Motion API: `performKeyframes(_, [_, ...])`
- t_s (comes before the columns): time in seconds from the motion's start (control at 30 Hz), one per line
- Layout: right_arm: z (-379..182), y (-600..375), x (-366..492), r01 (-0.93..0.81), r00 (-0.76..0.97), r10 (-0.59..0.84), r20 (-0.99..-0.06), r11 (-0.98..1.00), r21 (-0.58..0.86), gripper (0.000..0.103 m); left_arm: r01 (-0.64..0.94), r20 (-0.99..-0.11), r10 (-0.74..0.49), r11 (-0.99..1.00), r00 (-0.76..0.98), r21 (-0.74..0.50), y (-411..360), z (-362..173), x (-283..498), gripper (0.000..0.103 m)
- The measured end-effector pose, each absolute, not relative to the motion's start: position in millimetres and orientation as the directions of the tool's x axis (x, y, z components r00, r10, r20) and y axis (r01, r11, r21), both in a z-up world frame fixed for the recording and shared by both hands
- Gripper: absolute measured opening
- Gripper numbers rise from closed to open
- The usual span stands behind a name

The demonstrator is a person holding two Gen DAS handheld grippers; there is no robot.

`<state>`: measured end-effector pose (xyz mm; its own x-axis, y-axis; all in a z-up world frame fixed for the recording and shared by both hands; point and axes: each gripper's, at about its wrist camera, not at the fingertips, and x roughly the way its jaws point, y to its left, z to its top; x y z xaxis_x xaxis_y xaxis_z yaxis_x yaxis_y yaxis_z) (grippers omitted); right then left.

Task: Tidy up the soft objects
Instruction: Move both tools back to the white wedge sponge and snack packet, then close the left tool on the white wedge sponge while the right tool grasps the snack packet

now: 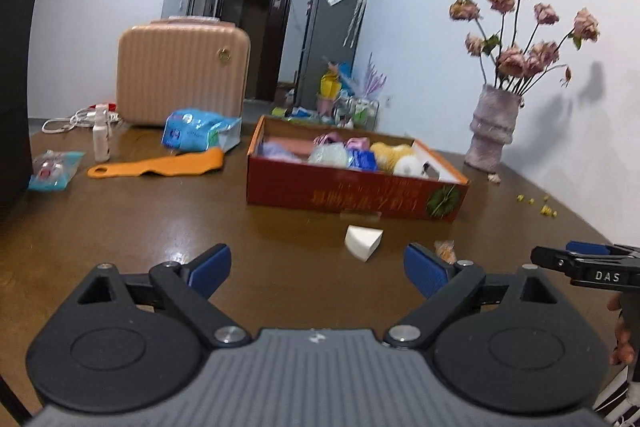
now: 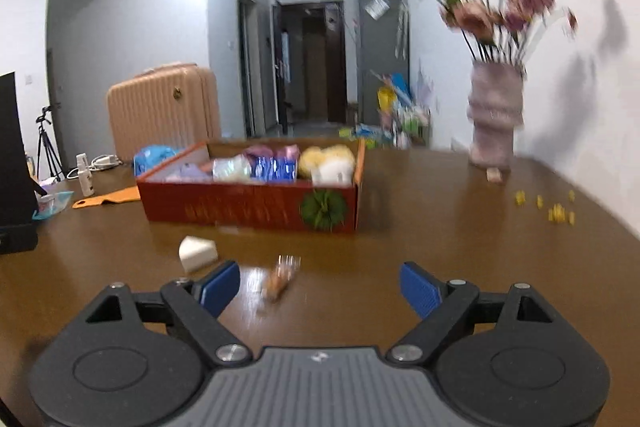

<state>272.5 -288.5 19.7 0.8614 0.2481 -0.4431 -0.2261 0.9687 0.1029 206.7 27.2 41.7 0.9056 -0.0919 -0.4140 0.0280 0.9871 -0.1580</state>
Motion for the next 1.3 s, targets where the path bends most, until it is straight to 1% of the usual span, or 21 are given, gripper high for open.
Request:
performKeyframes(0.1, [11, -288, 278, -0.207, 0.855, 0.231, -0.465, 0.973, 0.102, 0.087, 0.037, -0.425, -0.108, 0.984, 0.899, -0.172, 26, 38, 214, 0.095])
performKeyframes(0.23, [5, -285, 283, -0.206, 0.853, 0.241, -0.463, 0.971, 0.126, 0.085, 0.067, -0.435, -0.135, 0.984, 0.890, -0.167, 18, 33, 229, 0.095])
performKeyframes(0.33, [0, -277, 295, -0.236, 0.838, 0.266, -0.477, 0.964, 0.123, 0.081, 0.088, -0.461, -0.137, 0.988, 0.877, -0.128, 3, 22, 255, 0.094])
performKeyframes(0.37, [-2, -272, 302, -0.245, 0.832, 0.270, -0.484, 0.963, 0.117, 0.078, 0.100, -0.472, -0.141, 0.989, 0.870, -0.111, -2, 18, 264, 0.092])
performKeyframes(0.4, [-6, -267, 309, -0.257, 0.825, 0.280, -0.491, 0.959, 0.117, 0.078, 0.114, -0.480, -0.149, 0.988, 0.864, -0.100, -8, 13, 275, 0.090])
performKeyframes(0.43, [-8, -263, 316, -0.266, 0.818, 0.291, -0.496, 0.956, 0.122, 0.078, 0.130, -0.492, -0.161, 0.987, 0.856, -0.096, -13, 8, 286, 0.086])
performKeyframes(0.47, [-12, -258, 325, -0.269, 0.808, 0.295, -0.510, 0.955, 0.126, 0.073, 0.140, -0.506, -0.169, 0.986, 0.846, -0.095, -17, 4, 298, 0.081])
performKeyframes(0.5, [-14, -254, 333, -0.268, 0.799, 0.291, -0.526, 0.956, 0.121, 0.067, 0.147, -0.516, -0.175, 0.985, 0.838, -0.095, -20, -1, 308, 0.079])
performKeyframes(0.53, [-16, -250, 340, -0.275, 0.794, 0.295, -0.531, 0.954, 0.118, 0.066, 0.150, -0.527, -0.176, 0.984, 0.831, -0.092, -23, -5, 320, 0.076])
performKeyframes(0.63, [-22, -239, 364, -0.292, 0.776, 0.307, -0.551, 0.949, 0.117, 0.060, 0.167, -0.550, -0.189, 0.982, 0.814, -0.089, -31, -14, 348, 0.074])
performKeyframes(0.67, [-24, -235, 371, -0.294, 0.772, 0.302, -0.559, 0.950, 0.108, 0.057, 0.173, -0.559, -0.195, 0.981, 0.806, -0.092, -33, -16, 357, 0.073])
performKeyframes(0.73, [-29, -228, 384, -0.304, 0.754, 0.293, -0.588, 0.949, 0.082, 0.035, 0.182, -0.568, -0.201, 0.979, 0.798, -0.091, -37, -20, 371, 0.069])
performKeyframes(0.77, [-31, -226, 389, -0.299, 0.752, 0.283, -0.595, 0.951, 0.074, 0.017, 0.186, -0.571, -0.203, 0.978, 0.795, -0.090, -38, -23, 376, 0.062])
performKeyframes(0.8, [-32, -225, 393, -0.291, 0.755, 0.271, -0.597, 0.955, 0.065, 0.015, 0.184, -0.575, -0.202, 0.979, 0.793, -0.091, -39, -25, 381, 0.057])
performKeyframes(0.83, [-32, -224, 396, -0.294, 0.757, 0.272, -0.595, 0.954, 0.062, 0.015, 0.180, -0.582, -0.202, 0.979, 0.787, -0.097, -39, -28, 386, 0.040])
performKeyframes(0.87, [-32, -225, 400, -0.296, 0.755, 0.277, -0.594, 0.953, 0.069, 0.014, 0.171, -0.585, -0.206, 0.979, 0.785, -0.115, -38, -28, 390, 0.037])
performKeyframes(0.9, [-32, -226, 404, -0.302, 0.750, 0.292, -0.593, 0.950, 0.086, 0.014, 0.171, -0.572, -0.221, 0.975, 0.790, -0.140, -34, -28, 391, 0.036])
performKeyframes(0.97, [-33, -228, 409, -0.315, 0.741, 0.315, -0.592, 0.943, 0.108, 0.014, 0.169, -0.574, -0.247, 0.968, 0.780, -0.187, -29, -30, 395, 0.034])
performKeyframes(1.03, [-33, -229, 412, -0.325, 0.734, 0.335, -0.591, 0.937, 0.127, 0.014, 0.161, -0.567, -0.264, 0.961, 0.780, -0.226, -23, -30, 396, 0.033])
performKeyframes(1.3, [-34, -231, 416, -0.337, 0.724, 0.360, -0.588, 0.929, 0.154, 0.014, 0.180, -0.563, -0.290, 0.953, 0.774, -0.243, -23, -29, 397, 0.033])
